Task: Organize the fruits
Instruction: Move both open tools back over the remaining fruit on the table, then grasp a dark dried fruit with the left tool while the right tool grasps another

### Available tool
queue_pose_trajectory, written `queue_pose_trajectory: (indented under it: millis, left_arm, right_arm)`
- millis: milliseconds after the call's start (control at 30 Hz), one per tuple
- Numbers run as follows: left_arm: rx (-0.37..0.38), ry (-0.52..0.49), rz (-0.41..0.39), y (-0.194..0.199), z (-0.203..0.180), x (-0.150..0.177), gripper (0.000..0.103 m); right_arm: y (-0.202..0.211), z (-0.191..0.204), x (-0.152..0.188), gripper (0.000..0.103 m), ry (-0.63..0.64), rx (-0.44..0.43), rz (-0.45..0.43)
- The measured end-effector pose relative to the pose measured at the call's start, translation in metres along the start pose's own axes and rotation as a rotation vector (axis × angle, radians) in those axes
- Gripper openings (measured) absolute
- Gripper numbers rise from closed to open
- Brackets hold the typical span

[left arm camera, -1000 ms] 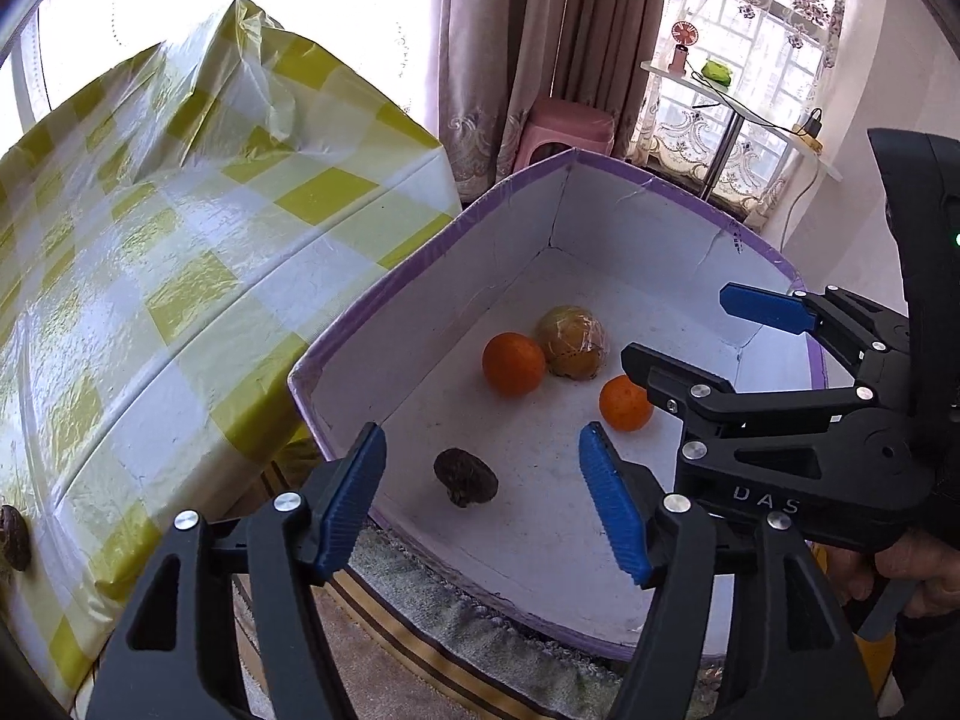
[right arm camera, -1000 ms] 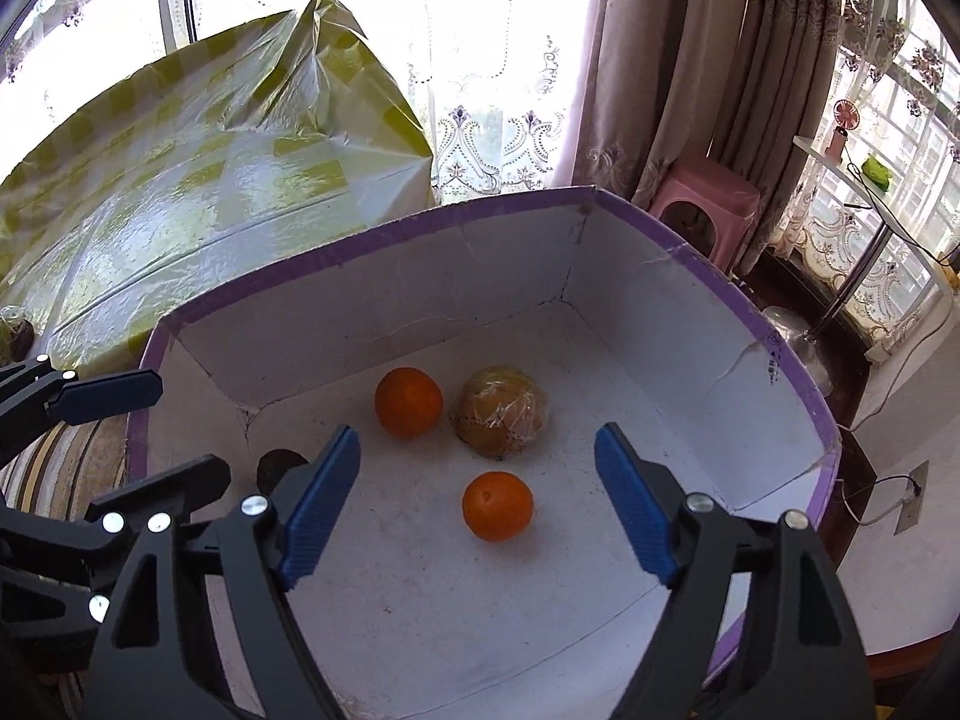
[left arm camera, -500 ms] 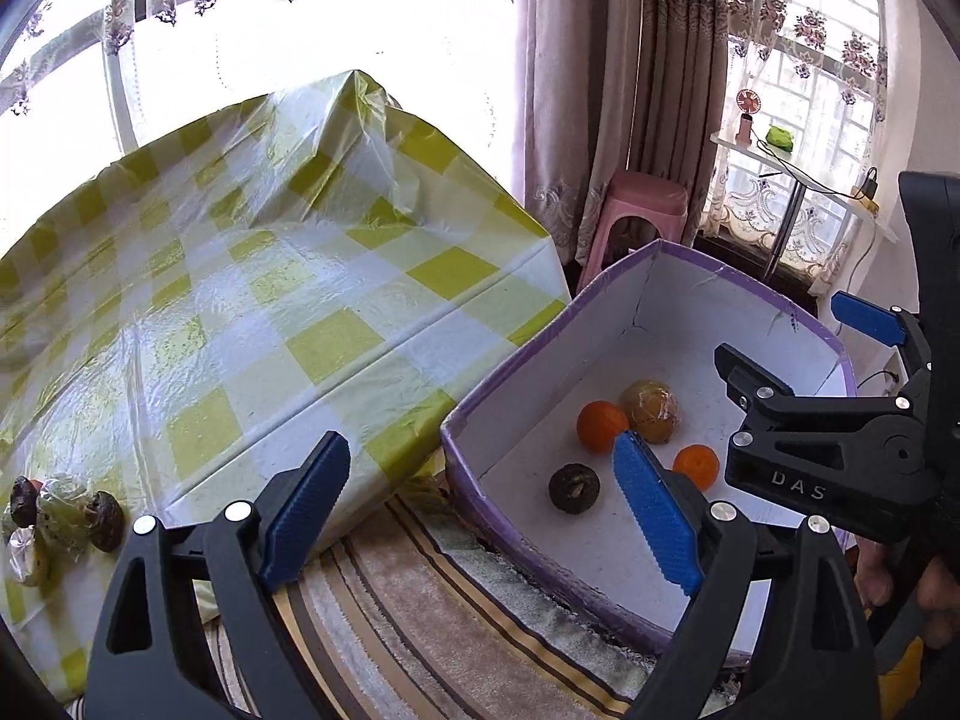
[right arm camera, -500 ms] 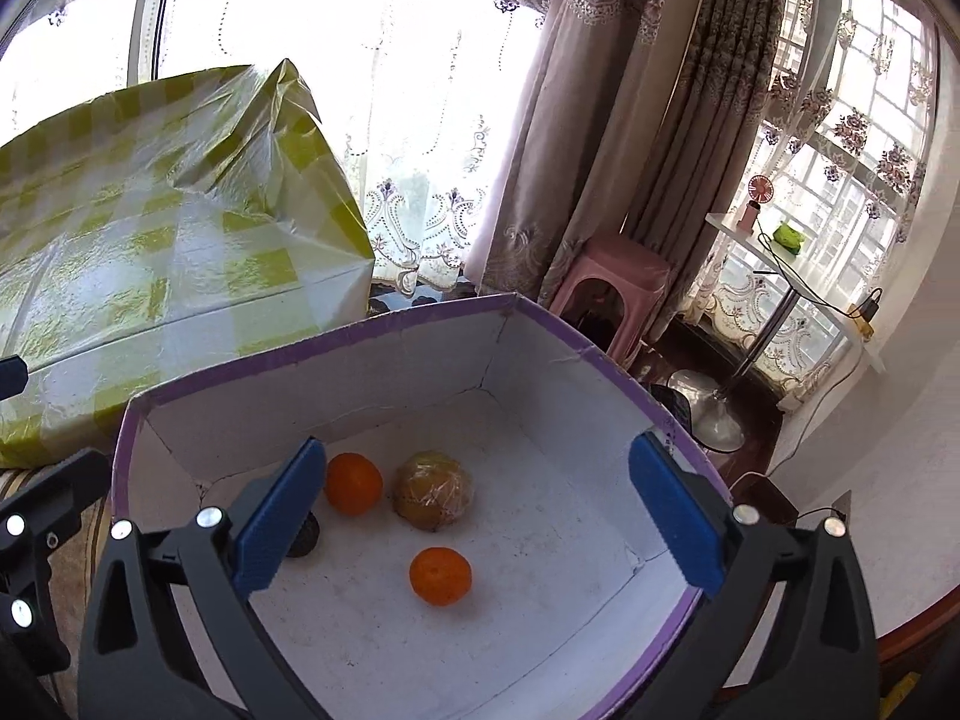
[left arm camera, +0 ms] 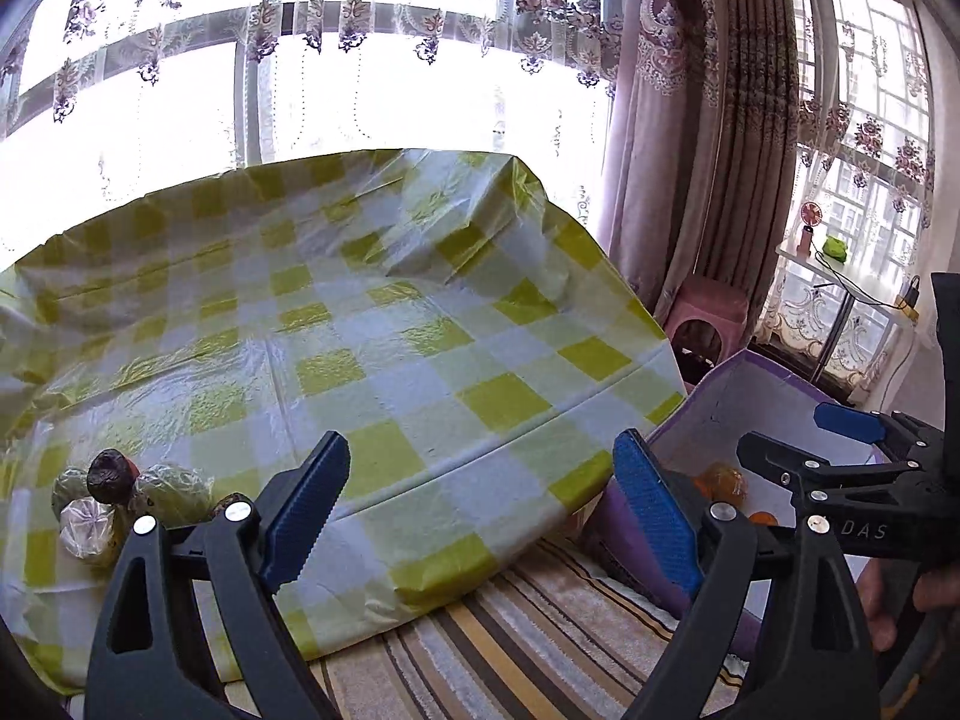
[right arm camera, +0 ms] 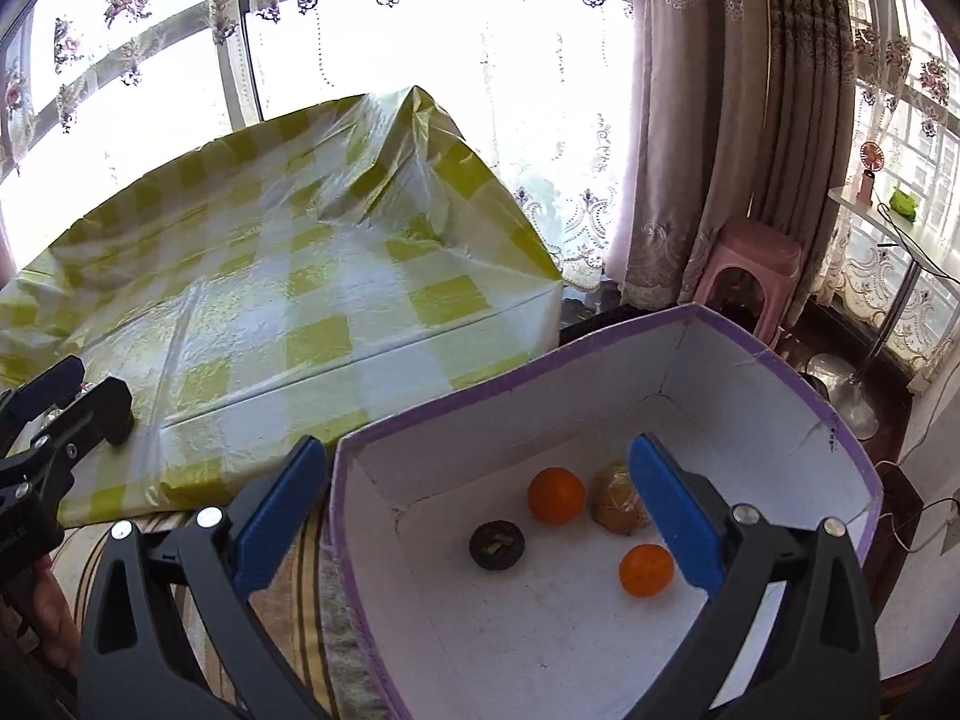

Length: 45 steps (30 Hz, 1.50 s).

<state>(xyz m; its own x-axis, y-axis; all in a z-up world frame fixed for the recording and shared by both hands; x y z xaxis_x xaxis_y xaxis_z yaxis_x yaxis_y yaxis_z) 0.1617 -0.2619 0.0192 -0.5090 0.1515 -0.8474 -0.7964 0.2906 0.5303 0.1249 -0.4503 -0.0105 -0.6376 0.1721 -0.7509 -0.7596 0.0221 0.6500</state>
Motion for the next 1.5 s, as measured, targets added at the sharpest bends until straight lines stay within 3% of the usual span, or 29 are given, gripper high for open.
queue_pose_trajectory:
  millis: [267,500,933,1267,1367,1500]
  left_arm:
    - [-0.033,0.072,-0.016,0.012,0.054,0.003,0.084]
    - [-0.082,0.158,-0.03,0.025,0.107,0.009,0.081]
    - [-0.208,0.285,0.045,0.024,0.21,0.036,0.067]
    - [-0.229,0.302,0.101,0.005,0.24,0.046,0.057]
    - [-0.238,0.292,0.116,-0.003,0.243,0.048,0.05]
    - [-0.232,0.268,0.114,-0.009,0.243,0.046,0.05]
  right_arm:
    - [-0.017,0.088,0.0,0.101,0.089,-0.152,0.032]
    - [-0.03,0.138,0.002,0.101,0.094,-0.249,0.057]
    - [-0.059,0.223,0.017,0.098,0.197,-0.337,0.115]
    - [-0.082,0.279,0.026,0.097,0.332,-0.356,0.149]
    - [-0.087,0.289,0.028,0.092,0.349,-0.371,0.158]
    - [-0.095,0.303,0.031,0.08,0.368,-0.403,0.179]
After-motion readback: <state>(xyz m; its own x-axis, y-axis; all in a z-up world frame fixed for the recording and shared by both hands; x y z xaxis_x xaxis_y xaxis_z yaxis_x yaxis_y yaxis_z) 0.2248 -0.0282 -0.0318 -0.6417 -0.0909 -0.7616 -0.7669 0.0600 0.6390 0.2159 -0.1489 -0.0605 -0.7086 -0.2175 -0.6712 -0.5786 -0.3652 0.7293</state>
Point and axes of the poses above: each gripper's, at about its wrist camera, not at the fingertips, and y roughly against the way its jaws point, z to its left, x to its underside, the point moved 10 cm from there along -y, roughly the way its jaws point, and after that the axes turned 2 degrees about -x, right-handed, at the moved point
